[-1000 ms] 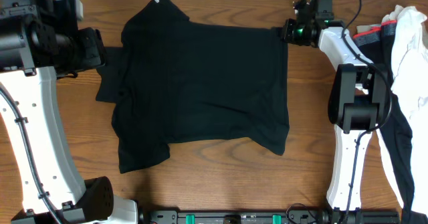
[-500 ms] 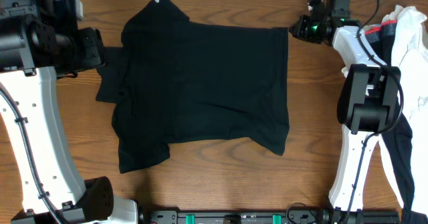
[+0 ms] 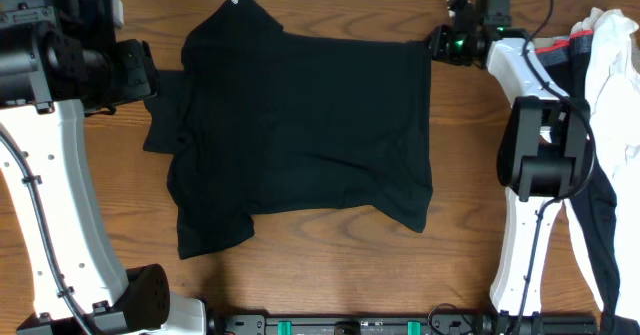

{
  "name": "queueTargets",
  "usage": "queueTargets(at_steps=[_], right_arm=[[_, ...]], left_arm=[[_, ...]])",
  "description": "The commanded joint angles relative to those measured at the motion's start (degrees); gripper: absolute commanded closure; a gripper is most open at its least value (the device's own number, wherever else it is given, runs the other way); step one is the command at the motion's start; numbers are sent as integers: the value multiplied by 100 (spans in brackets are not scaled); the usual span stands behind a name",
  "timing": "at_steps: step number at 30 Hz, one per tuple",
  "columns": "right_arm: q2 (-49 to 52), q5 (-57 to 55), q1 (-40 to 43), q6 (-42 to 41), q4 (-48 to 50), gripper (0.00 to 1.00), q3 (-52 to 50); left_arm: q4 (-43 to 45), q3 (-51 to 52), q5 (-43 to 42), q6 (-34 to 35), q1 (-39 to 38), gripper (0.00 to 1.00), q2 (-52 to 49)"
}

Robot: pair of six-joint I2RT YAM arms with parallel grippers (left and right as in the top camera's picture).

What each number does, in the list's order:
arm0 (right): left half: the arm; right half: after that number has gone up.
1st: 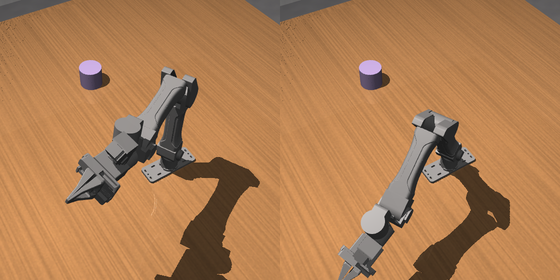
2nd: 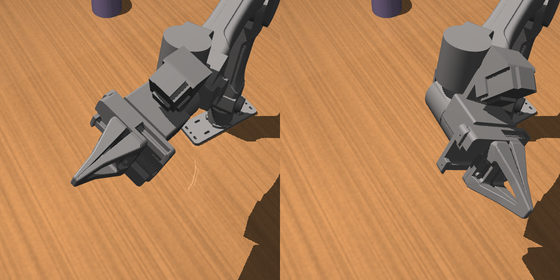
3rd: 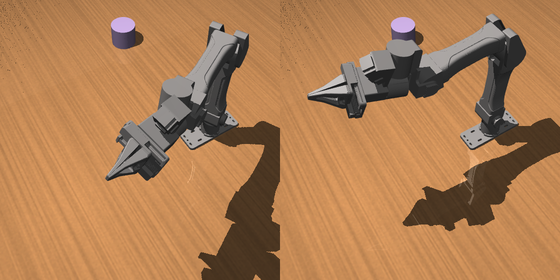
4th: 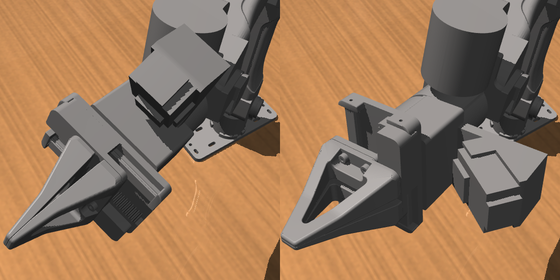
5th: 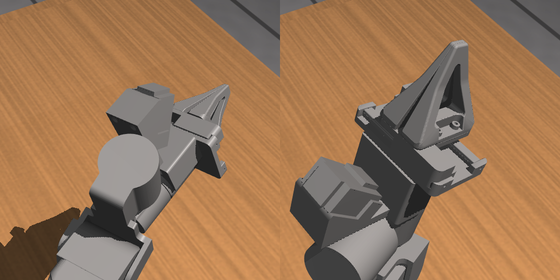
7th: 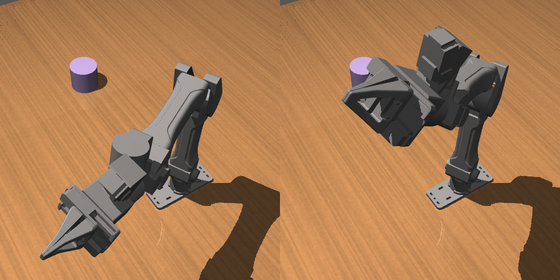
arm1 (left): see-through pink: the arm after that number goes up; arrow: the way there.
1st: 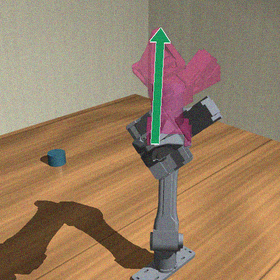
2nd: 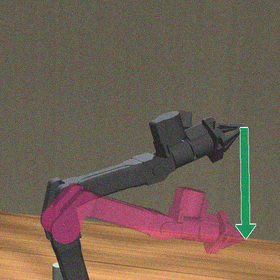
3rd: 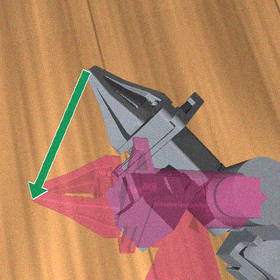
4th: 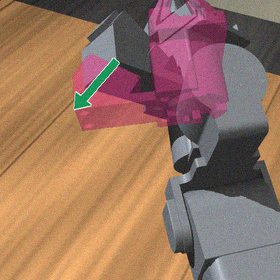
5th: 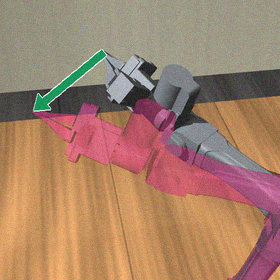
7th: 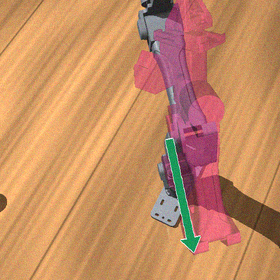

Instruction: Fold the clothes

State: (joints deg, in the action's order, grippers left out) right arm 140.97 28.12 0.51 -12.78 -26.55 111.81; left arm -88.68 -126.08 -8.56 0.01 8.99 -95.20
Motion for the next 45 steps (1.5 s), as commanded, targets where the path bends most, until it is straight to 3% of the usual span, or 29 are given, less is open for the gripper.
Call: queueTargets(at_steps=[1,28,37,45], right_arm=[[66,-98,-50,37,37,76,63],[372,-457,-92,-46,35,81,52],[372,-402,-111,-46,72,98,52],[238,-44,17,-48,57,99,157]], left_arm=[[-42,9,63,26,31,42,-28],[-103,9,63,24,31,42,-28],[-105,9,66,24,31,42,-28],[-107,9,66,24,31,42,-28]])
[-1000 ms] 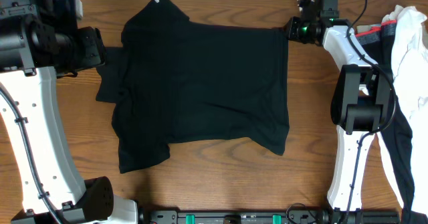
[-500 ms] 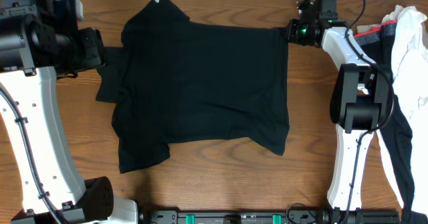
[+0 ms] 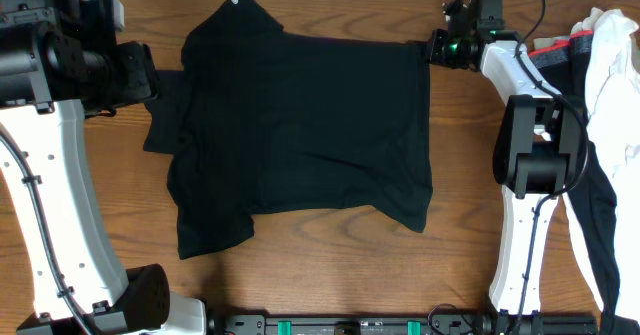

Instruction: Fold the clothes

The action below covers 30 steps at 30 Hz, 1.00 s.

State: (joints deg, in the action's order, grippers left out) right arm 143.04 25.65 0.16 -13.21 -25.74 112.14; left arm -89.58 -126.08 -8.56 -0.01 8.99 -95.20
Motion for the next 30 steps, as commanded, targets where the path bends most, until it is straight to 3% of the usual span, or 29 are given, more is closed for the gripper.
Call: queueTargets(at_steps=[1,22,30], right_arm=[[-33,208,66,-2,-24,99,125],[-365,516,472,-140,192,99,125],[-365,1762,726,-726,1185,99,125]], left_arm=[[-15,9,66,24,31,42,-28],[15,9,66,26,31,42,-28],[33,9,66,26,31,42,-28]])
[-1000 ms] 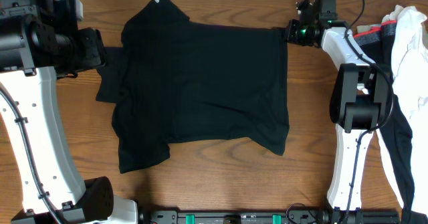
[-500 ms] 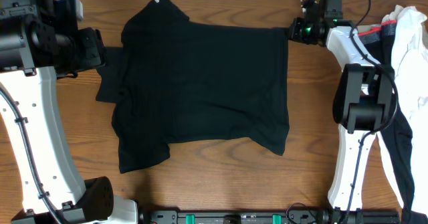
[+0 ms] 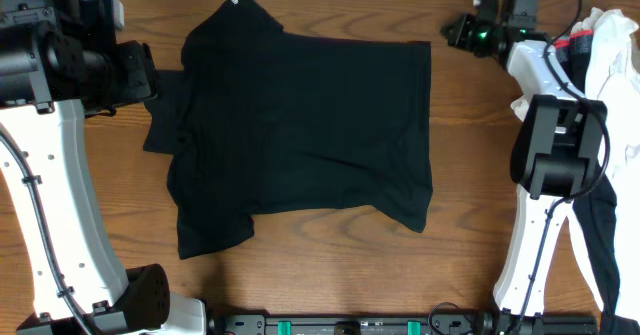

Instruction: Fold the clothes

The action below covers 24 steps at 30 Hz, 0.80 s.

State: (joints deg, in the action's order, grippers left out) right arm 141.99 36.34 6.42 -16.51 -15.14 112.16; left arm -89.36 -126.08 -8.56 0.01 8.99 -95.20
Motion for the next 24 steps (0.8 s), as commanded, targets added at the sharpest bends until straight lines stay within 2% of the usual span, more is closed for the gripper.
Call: queueTargets(at_steps=[1,5,7,8,10,11,15,19,24], right_arm=[[-260,715,107,-459,122,99,122],[-258,577,66,-417,-363,98,118],[-258,455,-13,-136,-734,95,116],[-258,387,-57,-33,-894,93,116],[-258,116,-144,28,-1167,77,114],[-258,-44,-184,28,-1276,75,114],[-258,-234,-310,33,-1384,73,107],[-251,-645,-435,28,-1414,67,103],[-199,-1156,-579,28,-1408,70,98]], left_arm=[[11,9,66,24,31,42,-28],[11,9,66,24,31,42,-28],[13,9,66,24,31,42,-28],[13,9,66,24,31,42,-28],[11,9,66,24,31,42,-28],[9,9,66,24,31,42,-28],[7,9,66,24,31,42,-28],[7,9,63,24,31,42,-28],[7,9,63,24,31,42,-28]])
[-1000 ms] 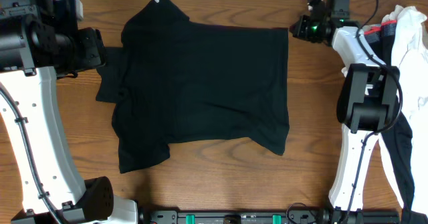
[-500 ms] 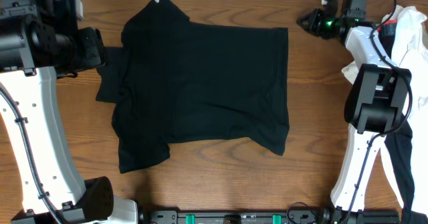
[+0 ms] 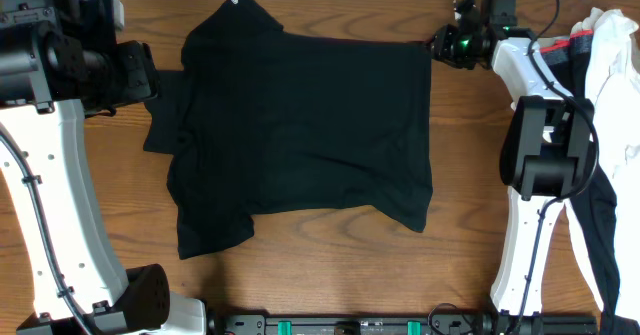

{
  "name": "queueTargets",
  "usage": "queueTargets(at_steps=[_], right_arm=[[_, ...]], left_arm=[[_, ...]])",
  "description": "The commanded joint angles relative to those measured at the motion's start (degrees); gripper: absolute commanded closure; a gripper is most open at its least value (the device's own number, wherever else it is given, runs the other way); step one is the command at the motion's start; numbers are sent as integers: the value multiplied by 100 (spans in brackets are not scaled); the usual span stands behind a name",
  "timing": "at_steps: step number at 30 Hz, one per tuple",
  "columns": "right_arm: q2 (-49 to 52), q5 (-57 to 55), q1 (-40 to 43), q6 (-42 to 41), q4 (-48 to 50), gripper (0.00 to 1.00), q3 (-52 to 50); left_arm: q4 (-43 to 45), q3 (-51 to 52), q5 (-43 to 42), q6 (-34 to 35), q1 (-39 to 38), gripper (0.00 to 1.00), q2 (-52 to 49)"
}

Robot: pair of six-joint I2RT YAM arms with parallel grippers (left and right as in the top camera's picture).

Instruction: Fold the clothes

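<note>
A black T-shirt lies spread on the wooden table, with its collar at the far edge and one sleeve pointing left. My right gripper is at the shirt's far right corner, touching or almost touching the cloth; its jaws are too small and dark to read. At the shirt's left sleeve my left gripper is black against black cloth, so I cannot tell whether it is open or shut.
A pile of other clothes lies along the right edge: a white garment on top, dark cloth and a red-trimmed piece beneath. Both white arm columns stand at the near left and near right of the table.
My right gripper was clear of the shirt, off to the right of its far right corner. It is now back at that corner. The shirt and the left arm are unchanged.
My right gripper was at the shirt's far right corner at the first two moments. Then it stood apart from the cloth to the right, and now it is at the corner again. The shirt has kept the same shape throughout, and the left arm has stayed put.
</note>
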State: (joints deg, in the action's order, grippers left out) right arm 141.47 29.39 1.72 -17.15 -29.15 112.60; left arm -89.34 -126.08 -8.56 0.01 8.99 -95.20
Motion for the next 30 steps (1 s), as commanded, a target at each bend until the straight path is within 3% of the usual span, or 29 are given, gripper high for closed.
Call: queueTargets(at_steps=[1,5,13,14,17,21,28,30], right_arm=[[-131,-540,-131,92,0,70,55],[-52,-560,-188,85,61,71,52],[85,-518,-254,-20,85,86,55],[85,-520,-251,-17,85,85,55],[85,-549,-247,-20,39,68,55],[120,-651,-260,-17,-24,64,52],[212,-688,-293,-20,4,80,52],[212,-691,-302,-17,9,80,52]], left_arm=[[4,9,63,24,31,42,-28],[9,9,63,24,31,42,-28],[7,9,63,24,31,42,-28],[7,9,66,24,31,42,-28],[7,9,66,24,31,42,-28],[7,9,63,24,31,42,-28],[7,9,63,24,31,42,-28],[7,9,66,24,31,42,-28]])
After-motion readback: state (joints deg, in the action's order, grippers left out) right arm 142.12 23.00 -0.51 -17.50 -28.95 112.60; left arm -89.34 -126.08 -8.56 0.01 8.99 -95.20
